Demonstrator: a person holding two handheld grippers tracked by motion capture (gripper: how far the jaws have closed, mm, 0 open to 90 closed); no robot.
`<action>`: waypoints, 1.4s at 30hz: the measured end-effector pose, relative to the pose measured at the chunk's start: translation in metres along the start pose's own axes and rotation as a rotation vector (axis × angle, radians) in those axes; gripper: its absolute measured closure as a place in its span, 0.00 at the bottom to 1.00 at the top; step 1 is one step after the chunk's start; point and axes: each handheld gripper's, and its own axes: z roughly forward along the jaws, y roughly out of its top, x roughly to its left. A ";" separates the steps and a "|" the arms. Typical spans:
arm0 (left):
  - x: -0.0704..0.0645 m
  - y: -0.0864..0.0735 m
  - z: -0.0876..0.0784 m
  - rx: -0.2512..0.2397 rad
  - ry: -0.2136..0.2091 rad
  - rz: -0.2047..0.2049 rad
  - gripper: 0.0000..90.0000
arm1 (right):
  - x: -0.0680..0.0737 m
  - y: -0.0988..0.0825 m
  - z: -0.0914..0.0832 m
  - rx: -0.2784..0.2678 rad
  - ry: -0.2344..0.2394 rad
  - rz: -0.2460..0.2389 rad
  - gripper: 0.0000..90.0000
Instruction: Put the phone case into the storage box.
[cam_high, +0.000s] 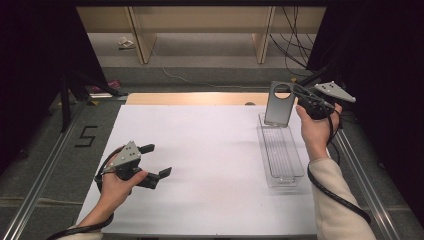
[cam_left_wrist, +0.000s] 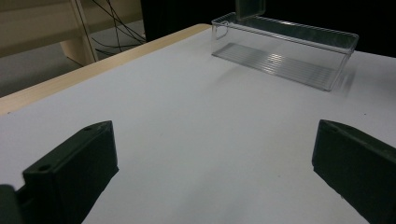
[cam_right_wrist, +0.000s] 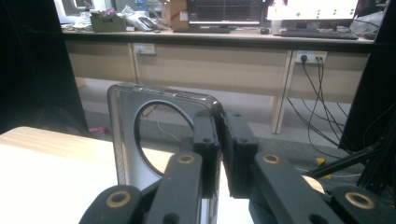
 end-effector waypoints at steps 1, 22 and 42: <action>0.000 0.000 0.000 -0.001 0.000 0.000 0.00 | 0.000 0.000 0.001 0.000 0.000 0.000 0.94; 0.000 0.000 0.001 0.003 -0.001 0.001 0.00 | 0.001 -0.004 0.005 0.010 -0.001 -0.009 0.94; 0.000 -0.001 -0.001 0.001 0.003 0.002 0.00 | -0.001 -0.005 0.009 0.014 -0.006 -0.014 0.94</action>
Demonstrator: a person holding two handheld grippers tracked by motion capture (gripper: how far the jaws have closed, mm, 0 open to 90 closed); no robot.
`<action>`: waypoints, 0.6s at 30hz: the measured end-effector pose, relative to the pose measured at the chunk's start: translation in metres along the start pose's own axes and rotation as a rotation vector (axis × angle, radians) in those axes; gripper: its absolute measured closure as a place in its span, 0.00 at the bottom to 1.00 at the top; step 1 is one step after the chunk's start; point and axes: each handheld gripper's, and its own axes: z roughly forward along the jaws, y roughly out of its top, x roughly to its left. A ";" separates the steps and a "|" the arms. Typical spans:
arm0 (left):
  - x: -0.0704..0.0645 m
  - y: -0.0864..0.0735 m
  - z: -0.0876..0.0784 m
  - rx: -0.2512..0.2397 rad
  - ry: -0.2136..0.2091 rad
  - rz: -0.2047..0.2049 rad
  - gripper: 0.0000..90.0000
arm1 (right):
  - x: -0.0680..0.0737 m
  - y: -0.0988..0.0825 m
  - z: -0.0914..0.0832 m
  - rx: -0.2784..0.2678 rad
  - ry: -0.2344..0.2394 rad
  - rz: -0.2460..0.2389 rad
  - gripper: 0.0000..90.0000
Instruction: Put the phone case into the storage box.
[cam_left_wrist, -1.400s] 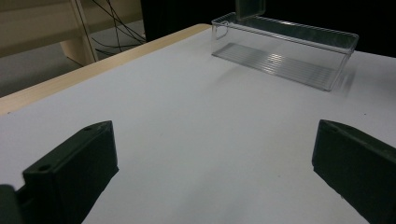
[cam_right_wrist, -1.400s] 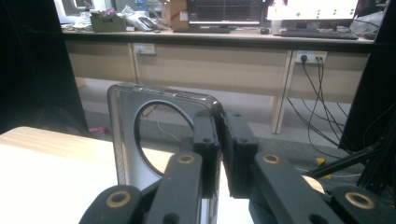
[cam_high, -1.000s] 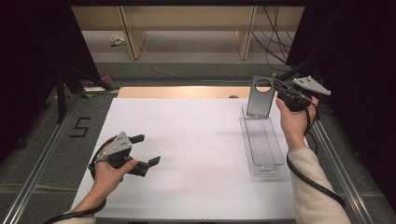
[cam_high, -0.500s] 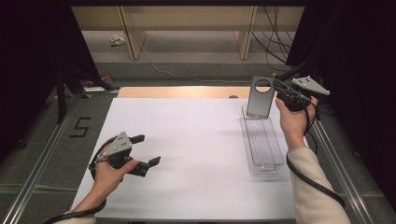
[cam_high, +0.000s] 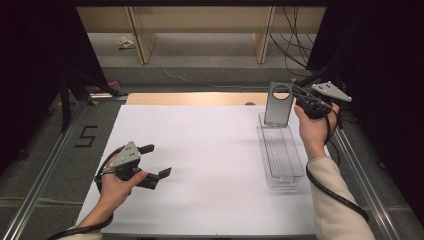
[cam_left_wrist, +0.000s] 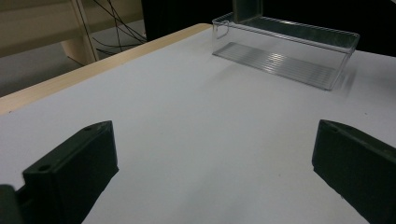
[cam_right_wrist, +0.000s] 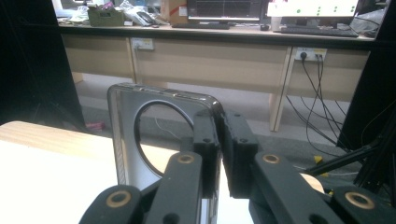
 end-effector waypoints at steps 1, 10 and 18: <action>0.000 0.000 0.000 0.000 0.000 -0.001 0.00 | 0.000 0.000 0.001 0.000 -0.001 0.003 0.94; 0.000 0.000 0.000 0.001 0.001 -0.001 0.00 | -0.001 -0.002 0.003 0.005 -0.004 -0.003 0.94; -0.001 0.000 0.000 0.001 0.002 -0.001 0.00 | -0.002 -0.004 0.007 0.009 -0.005 -0.008 0.94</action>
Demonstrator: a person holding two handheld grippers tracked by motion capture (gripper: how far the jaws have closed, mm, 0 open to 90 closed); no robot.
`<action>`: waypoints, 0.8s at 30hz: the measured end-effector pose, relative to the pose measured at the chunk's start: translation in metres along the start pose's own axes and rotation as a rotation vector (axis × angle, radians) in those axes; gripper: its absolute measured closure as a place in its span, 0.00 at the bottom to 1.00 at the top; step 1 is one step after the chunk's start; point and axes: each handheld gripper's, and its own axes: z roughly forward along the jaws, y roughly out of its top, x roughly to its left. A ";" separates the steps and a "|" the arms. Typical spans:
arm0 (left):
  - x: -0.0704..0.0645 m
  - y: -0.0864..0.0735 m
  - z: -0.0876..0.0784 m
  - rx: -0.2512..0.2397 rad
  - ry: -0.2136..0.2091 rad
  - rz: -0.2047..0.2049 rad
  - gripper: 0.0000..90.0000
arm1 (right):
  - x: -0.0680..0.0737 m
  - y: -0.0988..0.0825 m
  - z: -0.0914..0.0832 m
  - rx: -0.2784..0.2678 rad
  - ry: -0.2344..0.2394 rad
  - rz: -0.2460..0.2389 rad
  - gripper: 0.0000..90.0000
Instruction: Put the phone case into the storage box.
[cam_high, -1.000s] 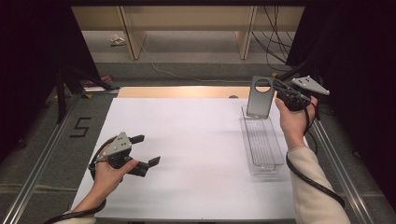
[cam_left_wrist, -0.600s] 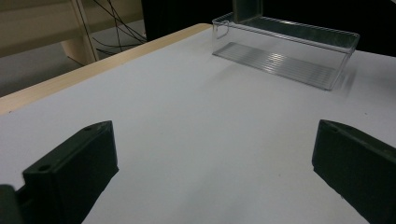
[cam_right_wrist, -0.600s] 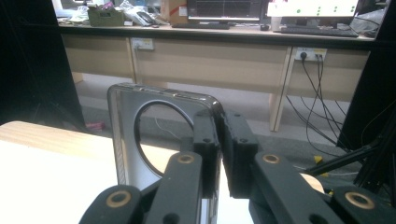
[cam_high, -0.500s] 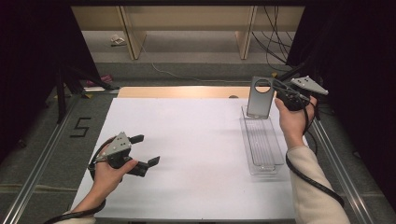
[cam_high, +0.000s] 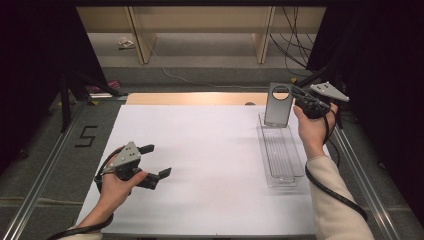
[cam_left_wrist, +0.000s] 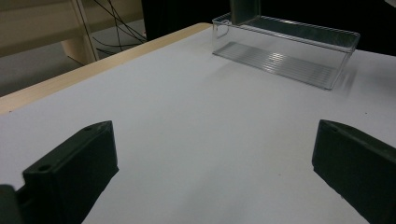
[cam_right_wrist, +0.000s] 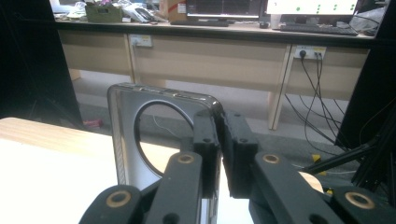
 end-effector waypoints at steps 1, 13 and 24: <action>0.000 0.000 0.000 0.000 0.000 0.000 0.00 | 0.000 0.000 0.000 0.000 0.000 0.000 0.94; 0.000 0.000 0.000 0.002 0.000 0.000 0.00 | -0.002 -0.004 0.004 0.008 -0.005 -0.001 0.94; 0.000 0.000 0.000 0.001 -0.001 0.000 0.00 | -0.002 -0.008 0.009 0.018 -0.006 -0.007 0.94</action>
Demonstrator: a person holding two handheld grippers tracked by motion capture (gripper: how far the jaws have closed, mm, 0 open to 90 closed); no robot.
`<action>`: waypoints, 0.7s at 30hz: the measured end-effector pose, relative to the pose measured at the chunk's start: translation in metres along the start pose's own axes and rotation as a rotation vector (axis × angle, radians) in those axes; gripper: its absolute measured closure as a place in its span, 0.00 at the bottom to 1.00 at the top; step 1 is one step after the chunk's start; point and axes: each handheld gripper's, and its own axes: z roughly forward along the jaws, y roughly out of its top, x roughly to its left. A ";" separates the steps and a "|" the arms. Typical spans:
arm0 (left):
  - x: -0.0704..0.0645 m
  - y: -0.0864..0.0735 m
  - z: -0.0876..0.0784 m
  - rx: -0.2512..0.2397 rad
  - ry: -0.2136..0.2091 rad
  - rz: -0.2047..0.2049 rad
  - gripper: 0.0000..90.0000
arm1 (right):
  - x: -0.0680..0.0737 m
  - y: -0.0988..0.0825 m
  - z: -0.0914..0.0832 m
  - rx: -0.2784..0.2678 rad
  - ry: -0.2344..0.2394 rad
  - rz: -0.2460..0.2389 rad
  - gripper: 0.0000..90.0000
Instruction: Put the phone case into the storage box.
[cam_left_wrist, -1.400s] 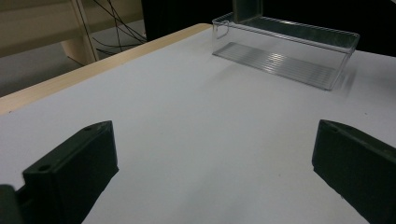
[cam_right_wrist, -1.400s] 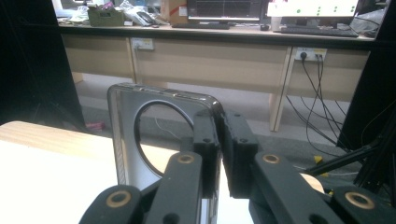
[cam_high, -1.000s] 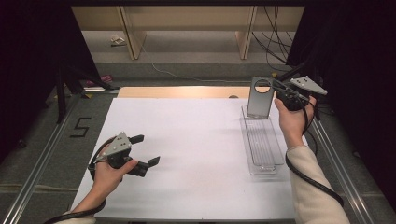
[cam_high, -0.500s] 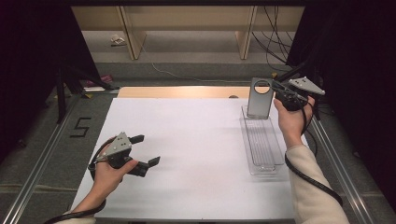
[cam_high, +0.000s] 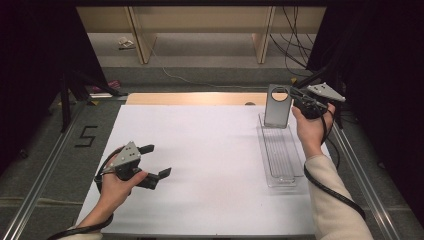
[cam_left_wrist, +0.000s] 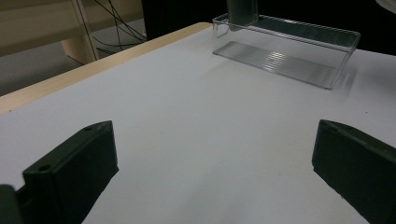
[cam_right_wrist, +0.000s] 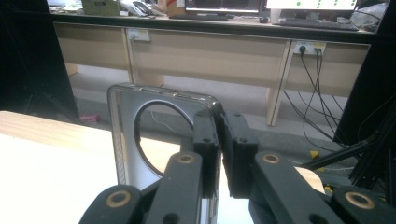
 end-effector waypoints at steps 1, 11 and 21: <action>0.000 0.000 0.000 0.001 0.000 0.000 0.00 | 0.000 0.000 0.001 0.001 -0.001 -0.001 0.94; 0.000 0.000 0.000 0.001 0.000 -0.001 0.00 | 0.001 -0.004 0.007 0.009 0.000 -0.010 0.94; 0.001 -0.001 0.001 0.006 0.001 -0.003 0.00 | -0.001 -0.007 0.014 0.017 0.002 0.001 0.94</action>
